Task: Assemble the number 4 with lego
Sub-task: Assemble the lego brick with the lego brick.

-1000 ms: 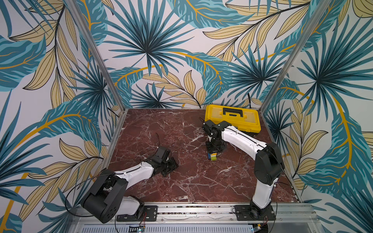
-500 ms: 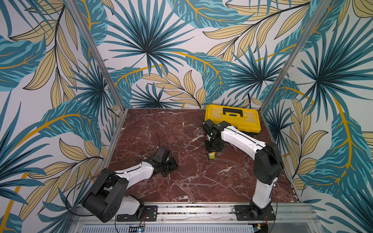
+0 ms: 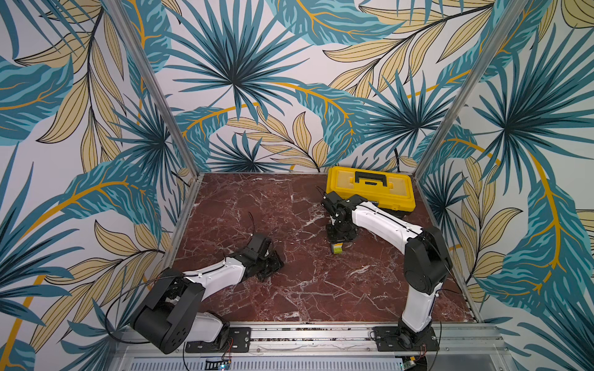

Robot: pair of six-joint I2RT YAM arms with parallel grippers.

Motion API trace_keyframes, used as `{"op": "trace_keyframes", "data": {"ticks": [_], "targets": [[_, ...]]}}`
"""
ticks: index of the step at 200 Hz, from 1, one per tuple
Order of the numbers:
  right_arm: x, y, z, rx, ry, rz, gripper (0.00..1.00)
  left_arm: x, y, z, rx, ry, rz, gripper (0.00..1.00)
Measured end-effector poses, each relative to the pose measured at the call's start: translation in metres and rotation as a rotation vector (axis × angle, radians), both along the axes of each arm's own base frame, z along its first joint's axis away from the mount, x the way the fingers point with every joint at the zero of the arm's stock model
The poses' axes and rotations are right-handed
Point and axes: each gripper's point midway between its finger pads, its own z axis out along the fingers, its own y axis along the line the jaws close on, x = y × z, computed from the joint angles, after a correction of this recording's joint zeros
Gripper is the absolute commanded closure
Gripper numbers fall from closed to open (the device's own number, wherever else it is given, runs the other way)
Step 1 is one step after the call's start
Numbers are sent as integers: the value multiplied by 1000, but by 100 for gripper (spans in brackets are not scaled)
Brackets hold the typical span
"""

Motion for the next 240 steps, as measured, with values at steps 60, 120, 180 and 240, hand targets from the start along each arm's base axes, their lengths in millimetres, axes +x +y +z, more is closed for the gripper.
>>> {"op": "trace_keyframes", "data": {"ticks": [60,120,180,240], "targets": [[0,0,-3,19,-27,-10,77,0,0,0,0,0,0,74],[-1,-2,-10,34,-57,-35,79,-1,0,0,2,3,0,74],[-2,-4,-10,33,-78,-42,79,-1,1,0,3,4,0,74],[-3,-3,-11,-1,-90,-37,79,-1,1,5,0,-9,3,74]]}}
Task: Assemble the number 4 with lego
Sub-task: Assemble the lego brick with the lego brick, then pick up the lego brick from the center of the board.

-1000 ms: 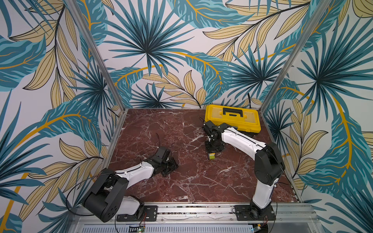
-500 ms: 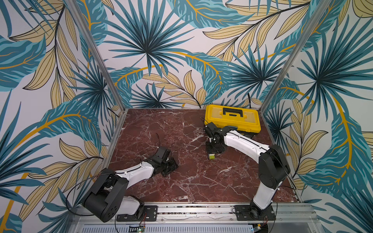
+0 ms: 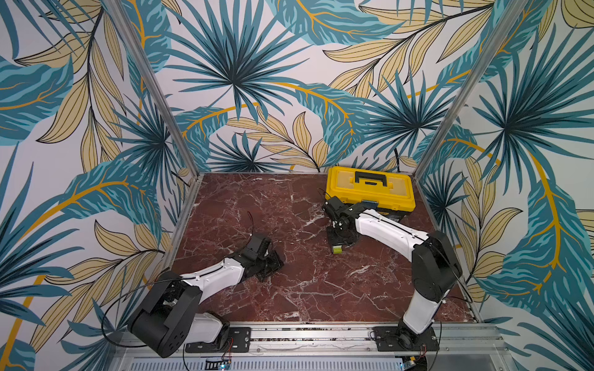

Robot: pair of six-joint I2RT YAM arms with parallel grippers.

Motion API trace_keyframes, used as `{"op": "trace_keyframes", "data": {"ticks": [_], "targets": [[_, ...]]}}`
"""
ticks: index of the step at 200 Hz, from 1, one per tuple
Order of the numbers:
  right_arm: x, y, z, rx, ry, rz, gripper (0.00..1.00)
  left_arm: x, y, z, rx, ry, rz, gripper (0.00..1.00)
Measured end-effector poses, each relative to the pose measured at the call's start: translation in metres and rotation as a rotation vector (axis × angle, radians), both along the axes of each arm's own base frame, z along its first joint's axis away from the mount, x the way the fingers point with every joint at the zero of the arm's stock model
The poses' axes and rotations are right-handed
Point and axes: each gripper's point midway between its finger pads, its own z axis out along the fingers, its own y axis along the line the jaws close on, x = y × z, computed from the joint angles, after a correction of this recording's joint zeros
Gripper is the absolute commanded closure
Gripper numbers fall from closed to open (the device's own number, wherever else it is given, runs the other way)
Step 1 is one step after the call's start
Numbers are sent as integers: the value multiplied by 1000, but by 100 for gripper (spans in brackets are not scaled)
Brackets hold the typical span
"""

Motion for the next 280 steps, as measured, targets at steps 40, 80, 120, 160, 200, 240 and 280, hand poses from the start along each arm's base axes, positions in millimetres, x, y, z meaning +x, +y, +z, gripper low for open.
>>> {"op": "trace_keyframes", "data": {"ticks": [40,80,120,160,200,240,280], "targets": [[0,0,-2,-19,5,-4,79,-1,0,-1,2,5,0,74],[-1,2,-4,-44,-3,-2,79,-1,2,0,6,3,3,74],[-1,4,-4,-65,-17,0,79,-1,2,1,6,-2,4,74],[-1,5,-4,-78,-26,3,79,-1,2,2,10,2,2,74],[0,6,-2,-79,-22,4,79,-1,3,5,19,8,-3,65],[0,8,5,-82,-4,7,79,3,2,20,14,-14,-2,53],[-18,3,7,-101,83,25,79,12,-4,61,-23,-79,-3,49]]}}
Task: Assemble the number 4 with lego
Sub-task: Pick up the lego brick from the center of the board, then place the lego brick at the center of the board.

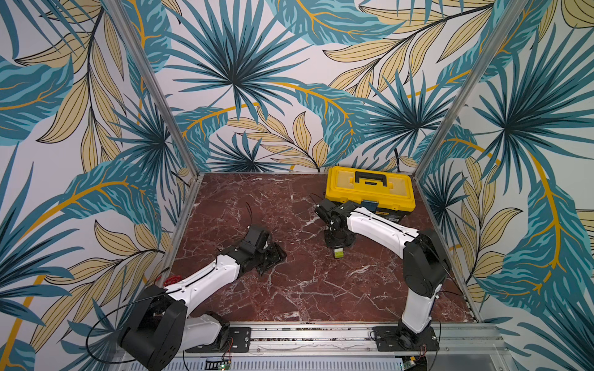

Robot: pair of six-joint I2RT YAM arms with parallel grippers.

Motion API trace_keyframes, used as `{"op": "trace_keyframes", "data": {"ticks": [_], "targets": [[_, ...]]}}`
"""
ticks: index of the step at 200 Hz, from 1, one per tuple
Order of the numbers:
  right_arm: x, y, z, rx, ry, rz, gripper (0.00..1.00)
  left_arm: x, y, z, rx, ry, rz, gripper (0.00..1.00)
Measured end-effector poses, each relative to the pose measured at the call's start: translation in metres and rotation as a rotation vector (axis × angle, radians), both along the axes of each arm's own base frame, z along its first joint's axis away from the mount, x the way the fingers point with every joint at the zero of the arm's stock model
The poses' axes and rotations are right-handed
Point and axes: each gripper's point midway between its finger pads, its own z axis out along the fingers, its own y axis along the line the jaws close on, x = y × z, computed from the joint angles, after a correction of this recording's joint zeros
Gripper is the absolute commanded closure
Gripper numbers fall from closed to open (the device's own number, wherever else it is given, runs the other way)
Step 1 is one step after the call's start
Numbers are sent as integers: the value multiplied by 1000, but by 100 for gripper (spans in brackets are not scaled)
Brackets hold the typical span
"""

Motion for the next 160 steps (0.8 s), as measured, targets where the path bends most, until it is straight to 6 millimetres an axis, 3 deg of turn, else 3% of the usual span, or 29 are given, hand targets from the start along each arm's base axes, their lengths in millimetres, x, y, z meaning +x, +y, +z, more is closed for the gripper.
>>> {"op": "trace_keyframes", "data": {"ticks": [35,91,160], "targets": [[-11,7,11,54,47,39,78,7,4,36,-22,-76,12,49],[-30,47,56,433,39,154,78,7,24,38,-4,-66,60,51],[-50,88,36,695,207,196,76,1,34,20,15,-32,73,55]]}}
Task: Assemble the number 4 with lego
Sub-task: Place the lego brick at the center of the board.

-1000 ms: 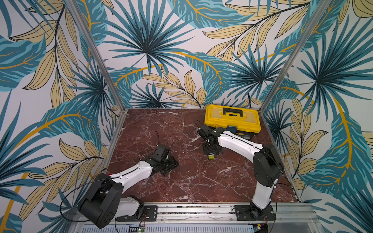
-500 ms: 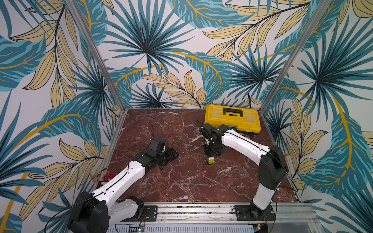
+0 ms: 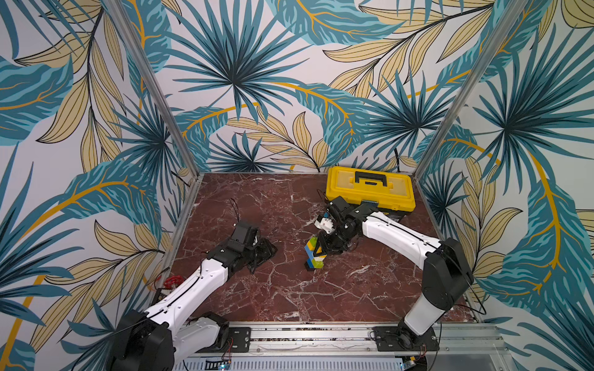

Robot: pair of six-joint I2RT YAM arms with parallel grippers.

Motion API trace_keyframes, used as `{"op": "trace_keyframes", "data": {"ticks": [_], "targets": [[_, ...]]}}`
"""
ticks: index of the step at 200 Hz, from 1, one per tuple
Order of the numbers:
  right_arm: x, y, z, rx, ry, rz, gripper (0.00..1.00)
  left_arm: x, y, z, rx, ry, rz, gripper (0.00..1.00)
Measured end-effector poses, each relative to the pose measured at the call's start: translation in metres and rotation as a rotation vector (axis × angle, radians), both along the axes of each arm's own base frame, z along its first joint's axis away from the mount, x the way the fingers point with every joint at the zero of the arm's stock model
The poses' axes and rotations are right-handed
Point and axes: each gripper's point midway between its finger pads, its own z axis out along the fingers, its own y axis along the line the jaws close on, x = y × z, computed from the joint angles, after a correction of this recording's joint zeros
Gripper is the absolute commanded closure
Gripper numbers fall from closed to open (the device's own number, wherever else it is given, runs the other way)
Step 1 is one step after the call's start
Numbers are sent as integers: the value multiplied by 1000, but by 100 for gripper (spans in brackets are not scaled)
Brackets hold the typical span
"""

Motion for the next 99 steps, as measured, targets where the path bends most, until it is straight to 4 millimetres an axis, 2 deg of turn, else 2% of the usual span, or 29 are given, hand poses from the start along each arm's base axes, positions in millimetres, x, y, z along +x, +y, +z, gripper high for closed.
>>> {"op": "trace_keyframes", "data": {"ticks": [62,99], "targets": [[-7,16,-39,80,144,4,75,0,1,0,-3,0,-3,56],[-7,21,-51,99,175,5,73,0,-1,-4,-8,16,-11,56]]}}
